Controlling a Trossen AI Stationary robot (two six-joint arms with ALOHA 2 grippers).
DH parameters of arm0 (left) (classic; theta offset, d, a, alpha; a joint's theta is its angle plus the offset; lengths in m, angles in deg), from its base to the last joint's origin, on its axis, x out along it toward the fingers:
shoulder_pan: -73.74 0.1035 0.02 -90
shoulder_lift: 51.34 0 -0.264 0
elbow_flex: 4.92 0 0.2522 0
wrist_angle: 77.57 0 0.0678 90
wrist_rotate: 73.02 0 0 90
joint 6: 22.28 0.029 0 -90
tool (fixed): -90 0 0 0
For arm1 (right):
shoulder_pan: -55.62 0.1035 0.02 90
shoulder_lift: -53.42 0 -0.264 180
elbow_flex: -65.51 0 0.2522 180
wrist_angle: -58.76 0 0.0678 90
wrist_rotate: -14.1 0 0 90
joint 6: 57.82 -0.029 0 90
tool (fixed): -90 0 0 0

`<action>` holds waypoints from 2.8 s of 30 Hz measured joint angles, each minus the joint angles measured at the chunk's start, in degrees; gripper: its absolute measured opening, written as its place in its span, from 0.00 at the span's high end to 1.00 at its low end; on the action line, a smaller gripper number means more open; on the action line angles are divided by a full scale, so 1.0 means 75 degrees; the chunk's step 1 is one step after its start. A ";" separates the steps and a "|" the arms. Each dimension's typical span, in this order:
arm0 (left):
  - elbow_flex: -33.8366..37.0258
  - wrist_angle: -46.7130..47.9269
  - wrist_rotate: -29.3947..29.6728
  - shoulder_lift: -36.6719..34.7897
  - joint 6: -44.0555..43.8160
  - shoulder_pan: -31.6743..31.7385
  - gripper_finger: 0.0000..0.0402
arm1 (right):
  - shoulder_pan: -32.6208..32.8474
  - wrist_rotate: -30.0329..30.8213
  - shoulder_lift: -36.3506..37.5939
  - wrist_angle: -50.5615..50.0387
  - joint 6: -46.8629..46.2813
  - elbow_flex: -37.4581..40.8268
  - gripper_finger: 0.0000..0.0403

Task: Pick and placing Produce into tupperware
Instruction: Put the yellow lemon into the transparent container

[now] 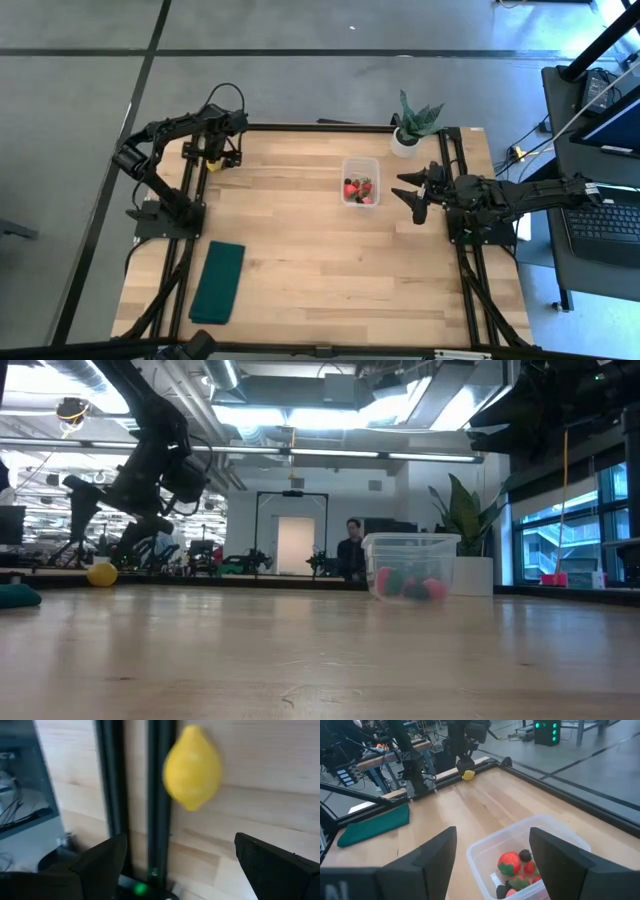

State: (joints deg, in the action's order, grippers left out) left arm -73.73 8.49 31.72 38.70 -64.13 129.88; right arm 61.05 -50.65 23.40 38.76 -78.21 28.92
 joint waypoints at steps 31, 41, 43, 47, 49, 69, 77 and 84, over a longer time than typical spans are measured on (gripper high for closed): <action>0.1215 -0.1699 0.0508 -0.0003 0.0253 0.0621 0.10 | -0.0002 0.0003 0.0000 -0.0002 0.0007 0.0000 0.37; 0.1346 -0.2499 0.0479 -0.0003 0.0537 0.0621 0.10 | 0.0000 0.0003 0.0002 -0.0002 -0.0032 0.0000 0.37; 0.1346 -0.2650 0.0510 -0.0003 0.0779 0.0621 0.10 | 0.0000 0.0003 0.0001 -0.0002 -0.0040 0.0000 0.37; 0.1346 -0.2930 0.0513 -0.0003 0.1091 0.0621 0.10 | -0.0003 0.0003 0.0000 -0.0002 -0.0043 0.0000 0.37; 0.1346 -0.2979 0.0514 -0.0003 0.1083 0.0621 0.10 | 0.0000 0.0003 0.0000 -0.0002 -0.0043 0.0000 0.37; 0.1346 -0.3157 0.0486 -0.0003 0.0738 0.0566 0.12 | -0.0001 0.0003 0.0000 0.0000 -0.0040 0.0000 0.37; 0.1346 -0.3201 0.0456 -0.0003 0.0655 0.0562 0.20 | -0.0003 0.0003 0.0000 0.0000 -0.0034 0.0000 0.37; 0.1346 -0.3199 0.0534 -0.0003 0.0615 0.0562 0.28 | 0.0000 0.0003 0.0000 0.0000 -0.0020 0.0000 0.37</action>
State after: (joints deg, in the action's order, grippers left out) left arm -63.63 -15.50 35.72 38.68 -59.52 134.10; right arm 61.05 -50.63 23.40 38.76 -78.36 28.92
